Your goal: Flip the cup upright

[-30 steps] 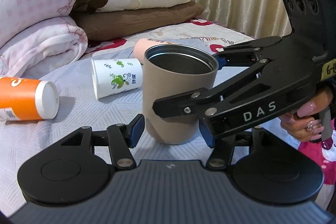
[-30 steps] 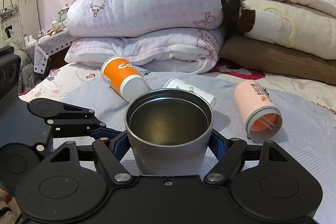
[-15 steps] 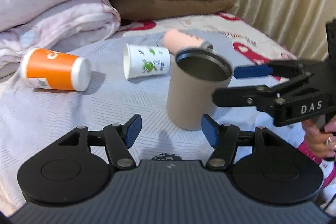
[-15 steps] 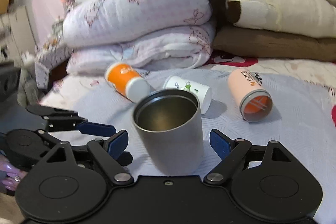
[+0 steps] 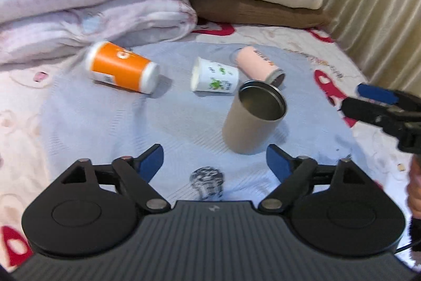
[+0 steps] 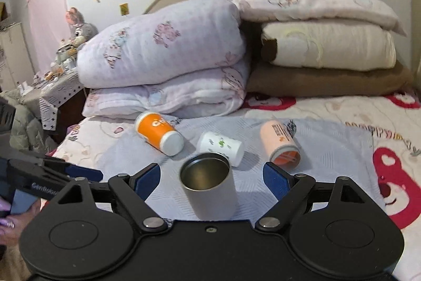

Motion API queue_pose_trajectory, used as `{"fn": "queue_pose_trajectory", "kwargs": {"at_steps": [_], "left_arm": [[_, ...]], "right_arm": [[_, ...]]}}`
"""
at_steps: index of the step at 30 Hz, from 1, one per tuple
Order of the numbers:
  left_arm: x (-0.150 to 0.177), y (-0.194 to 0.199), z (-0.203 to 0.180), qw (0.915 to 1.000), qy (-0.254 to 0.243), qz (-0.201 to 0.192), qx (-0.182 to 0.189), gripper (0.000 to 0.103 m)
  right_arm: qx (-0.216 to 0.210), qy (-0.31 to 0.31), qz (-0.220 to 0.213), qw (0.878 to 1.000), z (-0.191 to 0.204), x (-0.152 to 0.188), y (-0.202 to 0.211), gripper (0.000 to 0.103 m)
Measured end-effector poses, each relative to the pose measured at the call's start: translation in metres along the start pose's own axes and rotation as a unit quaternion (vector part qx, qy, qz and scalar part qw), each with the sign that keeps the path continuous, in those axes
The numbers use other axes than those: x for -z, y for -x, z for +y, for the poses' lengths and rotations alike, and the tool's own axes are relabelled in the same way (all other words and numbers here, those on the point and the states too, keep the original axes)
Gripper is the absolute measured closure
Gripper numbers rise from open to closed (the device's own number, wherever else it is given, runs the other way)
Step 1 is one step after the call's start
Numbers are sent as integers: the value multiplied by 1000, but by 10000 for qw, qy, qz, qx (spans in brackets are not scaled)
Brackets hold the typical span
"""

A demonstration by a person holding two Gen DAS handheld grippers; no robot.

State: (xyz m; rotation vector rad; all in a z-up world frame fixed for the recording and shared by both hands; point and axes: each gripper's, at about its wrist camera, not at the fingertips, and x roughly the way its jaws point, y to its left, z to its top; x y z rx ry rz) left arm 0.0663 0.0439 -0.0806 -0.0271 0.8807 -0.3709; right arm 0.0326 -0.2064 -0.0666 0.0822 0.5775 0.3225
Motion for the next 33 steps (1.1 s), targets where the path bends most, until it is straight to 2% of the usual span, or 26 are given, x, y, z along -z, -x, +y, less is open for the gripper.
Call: {"fn": "queue_pose_trajectory", "kwargs": {"at_steps": [2,6,10,12,20,25,28,33], "left_arm": [[0,11,-4,9997,-45,23,-237,15],[1,34,-12,9994,-160,28,-305,12],[0,55,-23,9982,-255,-78,-545,6],[0,63,-26,9982,-175,11,-567,5],[6,94,-28,9974,157,9,-708,5],[5,106,-26,9958,308,-17,-858,4],[5,108,-29,9946,282,-4,-1001,3],[3,105,-33,9931,216,157,-1138,3]], "right_arm": [[110,54,-23,9999,6,-5,10,15],[186,45,-53,9998,16,-14,28,14],[424,-89,19,9991,24,-18,42,14],[507,-213,157,9984,24,-18,45,14],[806,-332,202,9960,32,-16,68,12],[879,-320,187,9954,42,-22,80,9],[1051,-411,155,9935,45,-25,86,0],[1347,-474,133,9897,50,-27,94,0]]}}
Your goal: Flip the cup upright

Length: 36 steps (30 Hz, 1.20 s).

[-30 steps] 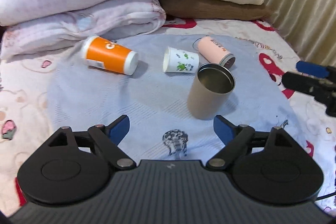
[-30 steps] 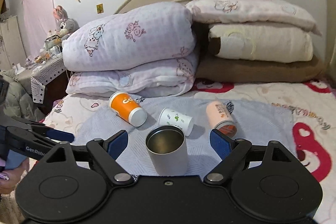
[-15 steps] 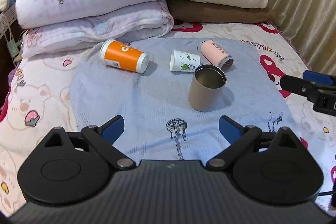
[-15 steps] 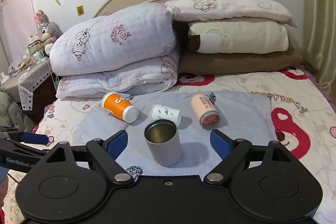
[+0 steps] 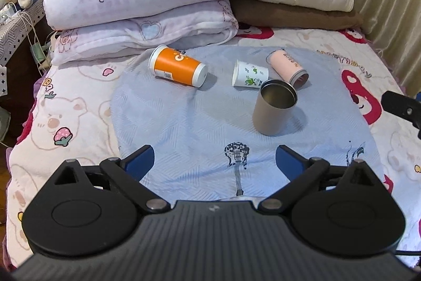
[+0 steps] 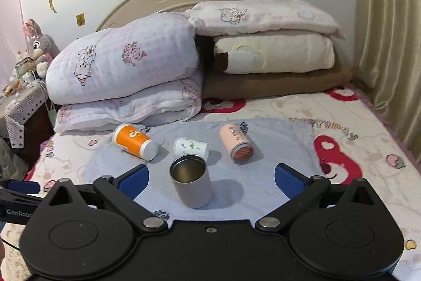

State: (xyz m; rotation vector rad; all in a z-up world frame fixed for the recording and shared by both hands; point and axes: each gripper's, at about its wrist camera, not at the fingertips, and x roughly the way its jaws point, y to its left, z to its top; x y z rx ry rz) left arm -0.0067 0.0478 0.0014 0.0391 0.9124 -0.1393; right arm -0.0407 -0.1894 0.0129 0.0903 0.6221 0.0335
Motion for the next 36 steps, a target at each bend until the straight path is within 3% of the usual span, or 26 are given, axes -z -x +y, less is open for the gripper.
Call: {"fn": "queue_pose_trajectory", "kwargs": {"at_steps": [13,18,36], "left_arm": [[-2,-6,-24,9994,-295,40,-152,3],[1,-11,-31,9987,-293,11,-417,3],[8,-13,-22,9983,-105,118,-556,3]], "right_arm": [[246,-133,328,9991,-14,5,-5,0],[447,-35,309,9985,-15,7,-5,0],[581,25,539,9969,-18,11,-13,0]]}}
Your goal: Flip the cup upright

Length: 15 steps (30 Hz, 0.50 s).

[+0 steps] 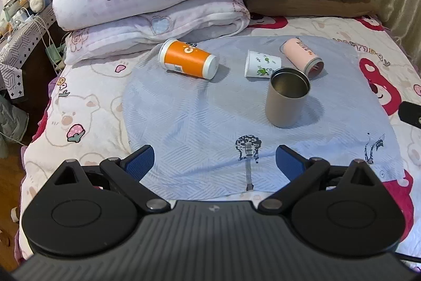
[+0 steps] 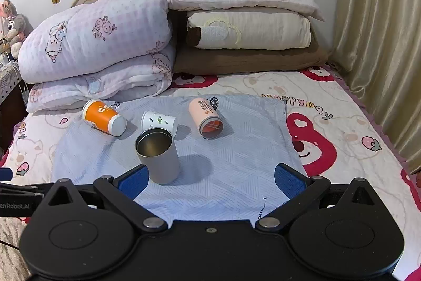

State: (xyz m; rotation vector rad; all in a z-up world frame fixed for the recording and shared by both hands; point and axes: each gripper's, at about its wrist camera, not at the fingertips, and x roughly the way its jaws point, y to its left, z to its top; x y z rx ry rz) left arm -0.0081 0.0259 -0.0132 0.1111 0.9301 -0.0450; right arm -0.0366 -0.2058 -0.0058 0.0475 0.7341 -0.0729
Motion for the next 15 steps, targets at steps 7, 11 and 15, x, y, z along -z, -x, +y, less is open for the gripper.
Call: {"fn": "queue_pose_trajectory", "kwargs": {"at_steps": [7,11,15], "left_arm": [[2,-3,2,10000,24,69,-7,3],[2,-5,3,10000,27,73,-19,3],[2,-5,4,9999,38,90,-29,3]], "right_arm": [[78,108,-31,9999,2,1,2,0],[115,112,-16,9999,1,2,1,0],[110,116,-16,9999,1,2,0,0]]}}
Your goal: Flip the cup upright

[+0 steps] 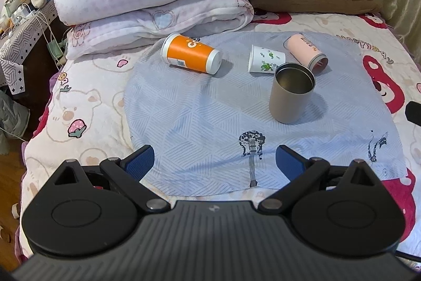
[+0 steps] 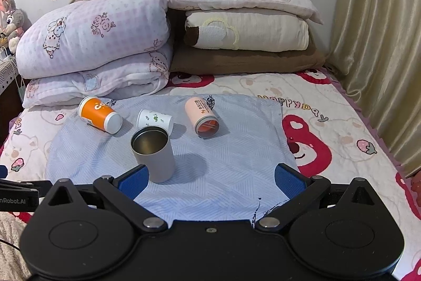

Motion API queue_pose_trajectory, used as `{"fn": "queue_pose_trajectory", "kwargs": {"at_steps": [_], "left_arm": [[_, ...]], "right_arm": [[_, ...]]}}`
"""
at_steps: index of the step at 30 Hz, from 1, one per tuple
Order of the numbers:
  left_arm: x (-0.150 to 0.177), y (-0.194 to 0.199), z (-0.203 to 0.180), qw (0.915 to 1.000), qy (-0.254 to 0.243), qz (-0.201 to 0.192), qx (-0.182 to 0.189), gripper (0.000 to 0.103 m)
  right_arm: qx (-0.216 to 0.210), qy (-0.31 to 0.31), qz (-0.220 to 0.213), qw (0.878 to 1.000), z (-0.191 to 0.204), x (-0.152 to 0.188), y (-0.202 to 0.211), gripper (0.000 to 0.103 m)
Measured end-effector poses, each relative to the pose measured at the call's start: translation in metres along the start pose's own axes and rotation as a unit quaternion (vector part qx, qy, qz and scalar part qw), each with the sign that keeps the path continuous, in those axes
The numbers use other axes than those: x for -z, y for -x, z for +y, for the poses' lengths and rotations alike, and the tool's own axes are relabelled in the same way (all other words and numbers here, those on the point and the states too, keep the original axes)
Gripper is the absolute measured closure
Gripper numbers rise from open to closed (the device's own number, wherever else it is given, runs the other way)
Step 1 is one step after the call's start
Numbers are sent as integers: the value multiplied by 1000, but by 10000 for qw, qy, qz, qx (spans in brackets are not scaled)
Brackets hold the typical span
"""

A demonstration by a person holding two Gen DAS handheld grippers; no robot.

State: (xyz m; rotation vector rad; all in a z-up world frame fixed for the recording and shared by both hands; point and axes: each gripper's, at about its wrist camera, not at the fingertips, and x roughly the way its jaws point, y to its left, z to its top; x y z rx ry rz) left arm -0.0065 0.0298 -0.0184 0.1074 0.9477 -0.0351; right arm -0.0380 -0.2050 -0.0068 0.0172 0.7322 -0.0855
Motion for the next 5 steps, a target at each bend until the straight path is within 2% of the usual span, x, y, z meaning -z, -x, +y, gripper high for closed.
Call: {"fn": "queue_pose_trajectory", "kwargs": {"at_steps": [5], "left_arm": [[0,1,1,10000,-7,4,-6,3]], "right_arm": [[3,14,-10,10000,0,0,0,0]]}}
